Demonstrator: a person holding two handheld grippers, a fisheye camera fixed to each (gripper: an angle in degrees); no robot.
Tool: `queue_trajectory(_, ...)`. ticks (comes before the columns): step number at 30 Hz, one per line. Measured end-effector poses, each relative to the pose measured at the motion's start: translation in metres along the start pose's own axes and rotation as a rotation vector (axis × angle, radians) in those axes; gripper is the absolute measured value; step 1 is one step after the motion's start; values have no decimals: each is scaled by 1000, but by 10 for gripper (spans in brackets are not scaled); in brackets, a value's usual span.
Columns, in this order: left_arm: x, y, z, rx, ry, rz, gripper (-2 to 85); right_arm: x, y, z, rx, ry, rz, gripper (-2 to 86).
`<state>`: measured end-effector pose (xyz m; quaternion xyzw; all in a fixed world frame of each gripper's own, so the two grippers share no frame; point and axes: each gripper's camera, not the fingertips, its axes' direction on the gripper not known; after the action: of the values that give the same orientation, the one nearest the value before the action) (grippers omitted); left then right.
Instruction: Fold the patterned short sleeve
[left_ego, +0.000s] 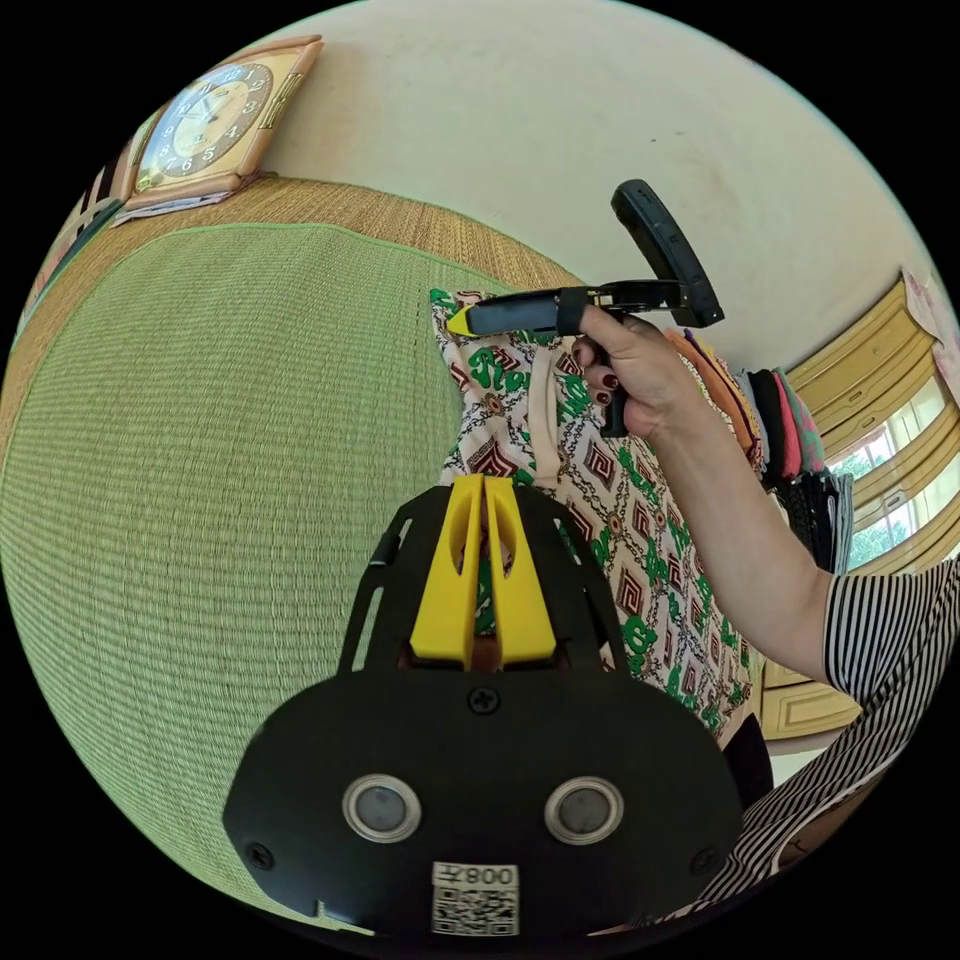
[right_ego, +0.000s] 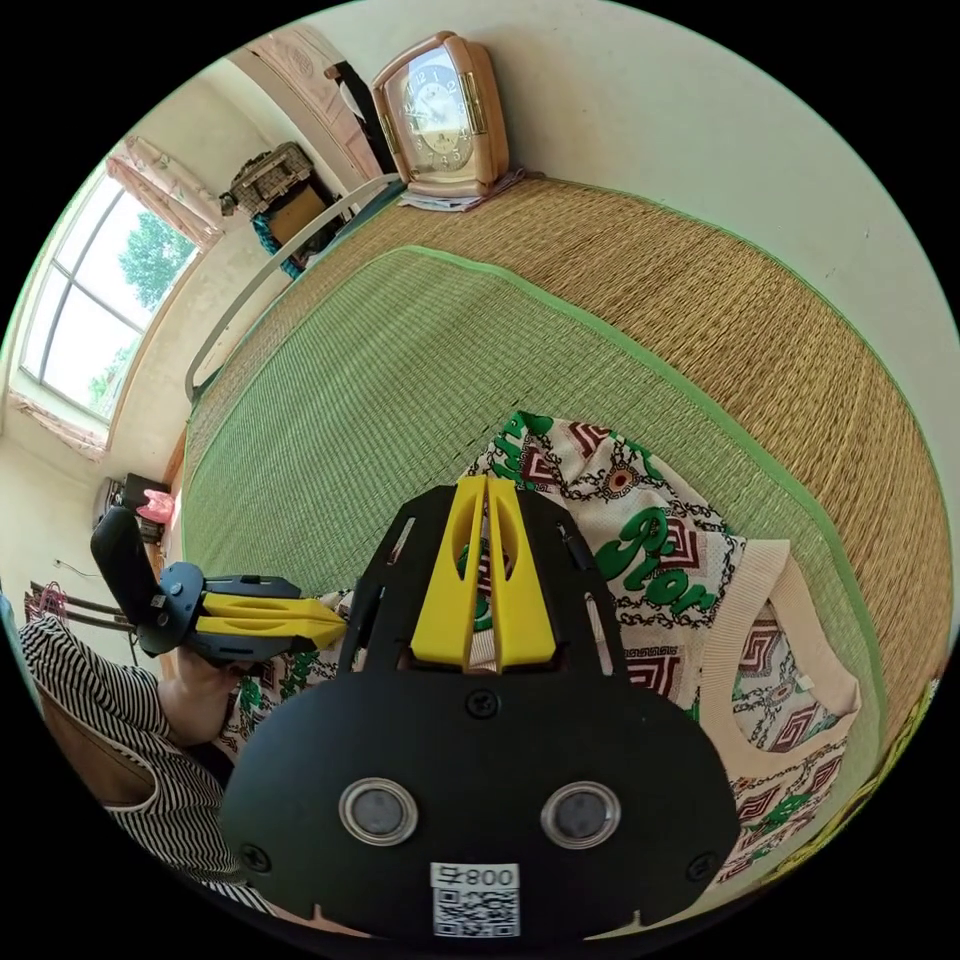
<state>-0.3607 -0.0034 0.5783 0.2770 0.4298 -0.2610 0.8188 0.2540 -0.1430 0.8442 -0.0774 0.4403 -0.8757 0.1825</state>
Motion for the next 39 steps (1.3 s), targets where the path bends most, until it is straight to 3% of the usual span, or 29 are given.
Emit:
queue_trajectory(10, -4, 8, -3, 17, 5, -17, 1, -40, 51, -35, 53, 40, -72, 1)
queue_trajectory(15, -6, 15, -6, 25, -2, -15, 1, -63, 72, -13, -40, -20, -125, 1)
queue_trajectory(21, -9, 23, -9, 5, 8, -4, 1, -71, 82, -23, -21, -21, -130, 0)
queue_trajectory(26, -14, 33, -14, 4, 11, -6, 2, -56, 83, -52, 73, 23, -57, 1)
queue_trajectory(34, -25, 52, -25, 0, 27, -5, 2, -35, 80, -60, 39, -20, 19, 0)
queue_trajectory(39, -38, 75, -50, 136, 153, 27, 2, -42, 137, -115, 134, -13, 50, 1)
